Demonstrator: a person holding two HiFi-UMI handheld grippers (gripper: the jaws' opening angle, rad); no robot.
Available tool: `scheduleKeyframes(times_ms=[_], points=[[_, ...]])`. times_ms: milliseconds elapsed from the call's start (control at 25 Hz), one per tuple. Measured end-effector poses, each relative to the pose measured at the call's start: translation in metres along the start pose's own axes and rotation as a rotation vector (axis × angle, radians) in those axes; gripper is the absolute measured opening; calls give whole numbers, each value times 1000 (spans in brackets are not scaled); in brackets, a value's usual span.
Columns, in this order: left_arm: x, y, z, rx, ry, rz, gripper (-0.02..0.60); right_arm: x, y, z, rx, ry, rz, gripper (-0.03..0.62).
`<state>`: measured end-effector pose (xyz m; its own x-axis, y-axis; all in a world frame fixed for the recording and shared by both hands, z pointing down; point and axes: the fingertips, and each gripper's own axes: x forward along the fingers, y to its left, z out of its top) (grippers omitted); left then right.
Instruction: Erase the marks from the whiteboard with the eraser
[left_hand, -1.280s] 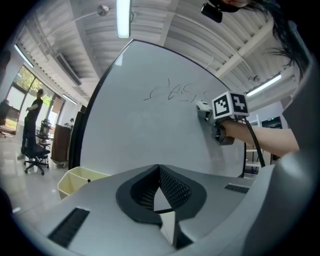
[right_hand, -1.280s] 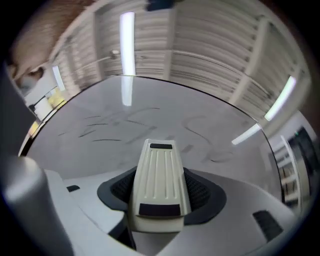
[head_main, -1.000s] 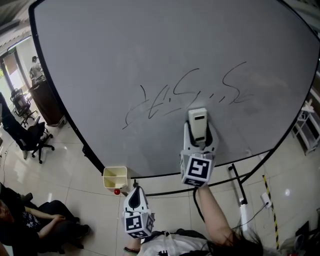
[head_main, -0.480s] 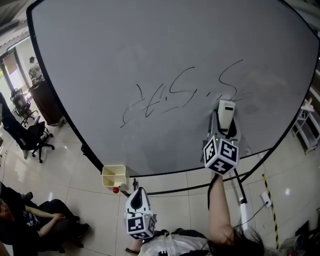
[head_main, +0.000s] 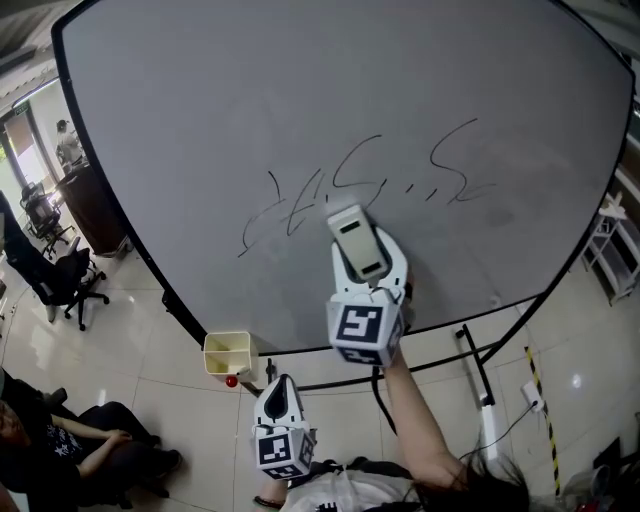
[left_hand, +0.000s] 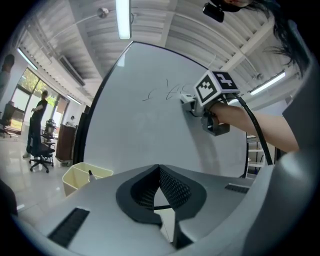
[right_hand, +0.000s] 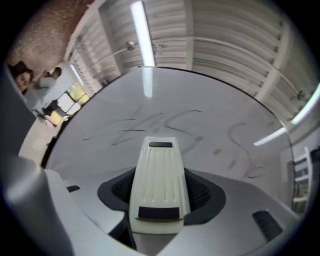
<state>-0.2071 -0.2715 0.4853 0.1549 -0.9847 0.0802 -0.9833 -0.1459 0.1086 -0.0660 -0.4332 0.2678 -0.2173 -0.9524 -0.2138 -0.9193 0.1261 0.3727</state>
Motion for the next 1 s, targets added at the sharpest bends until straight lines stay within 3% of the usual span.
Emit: scheduleKeyframes(times_ms=[120,160,240,360,480,560,600,680,840,880,920,1000], points=[[-4,6,-8,-2,21,6,-5,-8,-117,-21,279,18,-212,276],[-6,7,-10,-6,26,9,-5,-9,-136,-26,353,16,-244,276],[-10,10,-12,-8,32,12,-5,-10,-133,-23,372,16,-254,276],[-9,10,-10,-8,28,7,-5,-1,-42,12,253,-1,-88,276],[-7,5,-5,-6,13,-10,-5,9,75,46,-26,-16,123,276],[-7,2,-3,-5,9,-21,-5,13,110,41,-200,-15,172,276],[-8,1,-3,-5,7,-25,-5,14,105,37,-211,-12,168,278],[-12,6,-2,-7,2,-14,-5,16,58,34,-92,-8,114,278],[-19,29,-4,-21,2,40,-5,21,-65,19,363,-26,-7,284],[-22,33,-5,-23,2,45,-5,16,-85,17,433,-23,-54,284],[-24,37,-7,-25,4,49,-5,11,-97,17,454,-13,-106,284],[-28,48,-8,-35,8,66,-5,5,-96,22,364,15,-195,271]])
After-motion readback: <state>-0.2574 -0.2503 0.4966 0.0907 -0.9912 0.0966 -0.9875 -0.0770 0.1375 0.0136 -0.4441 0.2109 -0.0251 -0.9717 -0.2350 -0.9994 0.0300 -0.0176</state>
